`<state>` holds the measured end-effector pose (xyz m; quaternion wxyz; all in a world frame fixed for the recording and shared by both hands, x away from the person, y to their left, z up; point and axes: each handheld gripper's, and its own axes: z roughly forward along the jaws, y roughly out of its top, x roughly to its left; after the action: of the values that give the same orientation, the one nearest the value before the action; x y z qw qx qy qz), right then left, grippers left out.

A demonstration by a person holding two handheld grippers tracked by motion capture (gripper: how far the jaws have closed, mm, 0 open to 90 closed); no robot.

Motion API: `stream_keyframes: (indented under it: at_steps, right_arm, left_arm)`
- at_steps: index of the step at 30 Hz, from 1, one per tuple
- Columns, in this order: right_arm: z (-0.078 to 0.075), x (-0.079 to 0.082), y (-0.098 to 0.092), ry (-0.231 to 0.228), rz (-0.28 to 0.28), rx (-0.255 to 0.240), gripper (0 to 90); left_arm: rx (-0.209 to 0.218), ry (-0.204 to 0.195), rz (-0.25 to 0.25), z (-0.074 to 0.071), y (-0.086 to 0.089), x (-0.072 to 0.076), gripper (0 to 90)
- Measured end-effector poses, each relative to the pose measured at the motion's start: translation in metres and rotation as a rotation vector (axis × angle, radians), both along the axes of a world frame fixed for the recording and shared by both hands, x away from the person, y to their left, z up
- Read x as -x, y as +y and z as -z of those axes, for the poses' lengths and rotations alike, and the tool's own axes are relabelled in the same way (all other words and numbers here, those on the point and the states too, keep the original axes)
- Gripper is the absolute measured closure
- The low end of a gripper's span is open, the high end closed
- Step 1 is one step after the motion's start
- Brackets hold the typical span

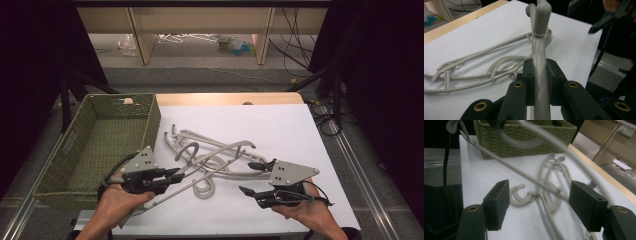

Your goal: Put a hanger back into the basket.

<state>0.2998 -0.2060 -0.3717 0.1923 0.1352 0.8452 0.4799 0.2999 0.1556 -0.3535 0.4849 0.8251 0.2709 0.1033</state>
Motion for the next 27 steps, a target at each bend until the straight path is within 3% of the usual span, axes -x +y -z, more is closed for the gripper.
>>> stream_keyframes:
  at_steps: [1,2,3,6,10,12,14,20,22,24,27]
  right_arm:
    - [0.003,-0.001,0.000,0.009,0.004,0.003,33.5]
    - [0.006,-0.001,0.000,0.020,0.011,0.003,33.3]
    - [0.006,-0.001,0.000,0.020,0.011,0.003,33.3]
    - [0.013,-0.002,-0.001,0.046,0.009,0.012,32.9]
    - [0.017,-0.002,0.000,0.062,-0.003,0.024,32.4]
    - [0.018,-0.003,0.000,0.061,-0.006,0.022,32.4]
    - [0.021,-0.004,0.001,0.072,-0.002,0.029,32.4]
    - [0.025,-0.005,0.001,0.082,0.001,0.032,31.2]
    - [0.027,-0.006,0.002,0.082,0.007,0.028,29.1]
    - [0.027,-0.006,0.001,0.088,0.005,0.028,28.7]
    - [0.029,-0.007,0.002,0.090,0.010,0.022,27.2]
  left_arm:
    - [0.040,0.008,-0.013,-0.011,0.009,0.001,78.8]
    - [0.053,0.007,-0.014,-0.016,0.013,0.001,78.8]
    - [0.053,0.007,-0.014,-0.016,0.013,0.001,78.8]
    - [0.075,-0.029,-0.056,-0.042,0.037,0.000,78.8]
    - [0.039,-0.093,-0.114,-0.067,0.061,-0.003,78.8]
    - [0.028,-0.102,-0.128,-0.071,0.066,-0.004,78.8]
    - [0.008,-0.148,-0.175,-0.081,0.088,-0.012,78.8]
    - [-0.004,-0.153,-0.250,-0.080,0.123,-0.031,78.9]
    - [-0.027,-0.153,-0.281,-0.074,0.144,-0.044,78.9]
    - [-0.031,-0.160,-0.280,-0.071,0.150,-0.050,78.9]
    - [-0.044,-0.154,-0.326,-0.059,0.174,-0.065,78.9]
